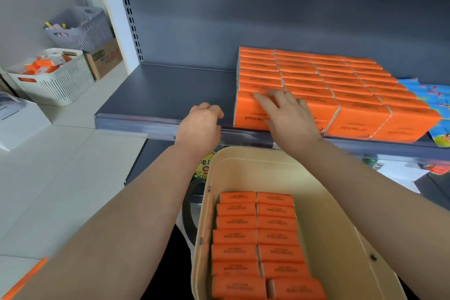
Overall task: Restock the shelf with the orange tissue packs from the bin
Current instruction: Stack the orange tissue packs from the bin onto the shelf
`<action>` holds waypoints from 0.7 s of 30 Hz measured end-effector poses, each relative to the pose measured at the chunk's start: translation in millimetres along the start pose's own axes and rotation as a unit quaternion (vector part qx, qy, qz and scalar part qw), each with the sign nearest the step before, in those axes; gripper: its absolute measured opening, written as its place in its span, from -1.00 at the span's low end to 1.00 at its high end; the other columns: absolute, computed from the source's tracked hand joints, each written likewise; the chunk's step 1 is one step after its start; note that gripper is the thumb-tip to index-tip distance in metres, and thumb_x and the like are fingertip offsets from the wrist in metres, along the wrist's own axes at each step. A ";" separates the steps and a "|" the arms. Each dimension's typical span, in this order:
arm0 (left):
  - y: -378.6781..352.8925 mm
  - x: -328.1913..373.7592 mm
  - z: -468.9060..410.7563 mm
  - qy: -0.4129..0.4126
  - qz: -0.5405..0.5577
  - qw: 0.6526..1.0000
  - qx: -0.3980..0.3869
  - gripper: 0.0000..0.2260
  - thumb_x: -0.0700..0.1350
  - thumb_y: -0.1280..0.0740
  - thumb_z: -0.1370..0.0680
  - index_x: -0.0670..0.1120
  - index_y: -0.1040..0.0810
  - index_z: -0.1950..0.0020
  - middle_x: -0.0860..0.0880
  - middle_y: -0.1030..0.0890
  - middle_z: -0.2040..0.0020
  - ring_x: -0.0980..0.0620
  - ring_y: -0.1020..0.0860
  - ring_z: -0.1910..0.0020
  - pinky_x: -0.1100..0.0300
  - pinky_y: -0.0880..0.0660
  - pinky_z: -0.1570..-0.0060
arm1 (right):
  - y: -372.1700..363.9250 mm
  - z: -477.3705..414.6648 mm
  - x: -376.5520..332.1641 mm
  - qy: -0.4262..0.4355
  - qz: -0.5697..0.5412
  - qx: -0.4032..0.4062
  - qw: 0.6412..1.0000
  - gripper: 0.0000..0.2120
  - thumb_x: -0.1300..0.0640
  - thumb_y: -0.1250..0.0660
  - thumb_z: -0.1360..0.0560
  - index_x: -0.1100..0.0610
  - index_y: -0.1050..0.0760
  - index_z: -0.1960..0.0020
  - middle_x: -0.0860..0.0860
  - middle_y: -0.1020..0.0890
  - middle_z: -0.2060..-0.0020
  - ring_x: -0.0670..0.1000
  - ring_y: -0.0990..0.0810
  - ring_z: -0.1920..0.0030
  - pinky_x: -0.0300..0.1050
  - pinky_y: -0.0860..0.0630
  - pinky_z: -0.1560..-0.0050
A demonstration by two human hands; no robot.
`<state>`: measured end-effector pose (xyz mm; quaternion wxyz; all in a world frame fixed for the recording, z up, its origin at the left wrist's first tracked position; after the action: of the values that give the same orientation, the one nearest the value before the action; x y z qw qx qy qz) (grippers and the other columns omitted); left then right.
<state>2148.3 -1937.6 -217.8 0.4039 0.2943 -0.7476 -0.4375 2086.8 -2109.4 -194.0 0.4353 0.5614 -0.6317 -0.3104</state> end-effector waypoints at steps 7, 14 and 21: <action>-28.8 11.6 33.0 0.003 -0.088 0.990 -0.109 -0.73 -0.11 -0.26 -0.54 -0.08 -0.43 -0.24 -0.08 -0.53 -0.15 -0.09 -0.47 -0.15 0.03 -0.47 0.06 | -23.6 130.4 32.2 -0.109 0.037 -0.198 0.973 -0.55 0.14 -0.28 -0.52 0.03 -0.34 -0.39 0.12 -0.34 -0.39 0.17 -0.31 -0.36 0.11 -0.34 -0.24; -63.8 14.3 92.0 0.005 -0.188 0.954 -0.235 -0.53 -0.25 -0.23 -0.51 -0.11 -0.21 -0.40 -0.13 -0.20 -0.43 -0.16 -0.42 -0.21 0.00 -0.48 0.13 | -17.8 201.8 32.2 -0.234 0.043 -0.353 0.905 -0.71 0.18 -0.06 -0.61 0.13 -0.36 -0.30 0.22 -0.20 -0.39 0.34 -0.13 -0.41 0.13 -0.40 -0.20; -57.6 2.2 119.6 0.035 -0.196 0.959 -0.201 -0.58 -0.26 -0.22 -0.51 -0.10 -0.26 -0.35 -0.06 -0.39 -0.24 -0.08 -0.45 -0.14 0.04 -0.53 0.11 | -12.1 210.5 7.3 -0.220 -0.001 -0.360 0.907 -0.63 0.23 -0.04 -0.58 0.17 -0.30 -0.38 0.29 -0.09 -0.45 0.48 0.01 -0.42 0.35 -0.25 -0.32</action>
<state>2049.2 -1915.1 -303.2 0.3866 0.3629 -0.5577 -0.6386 1903.0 -2139.1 -293.4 0.4572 0.2848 -0.5560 -0.6331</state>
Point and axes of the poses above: each hand's wrist, its own z-axis away from the middle knuckle, its own y-axis out of the back of the hand, x = y × z, the point moved 4 cm from there along -z, towards the middle knuckle
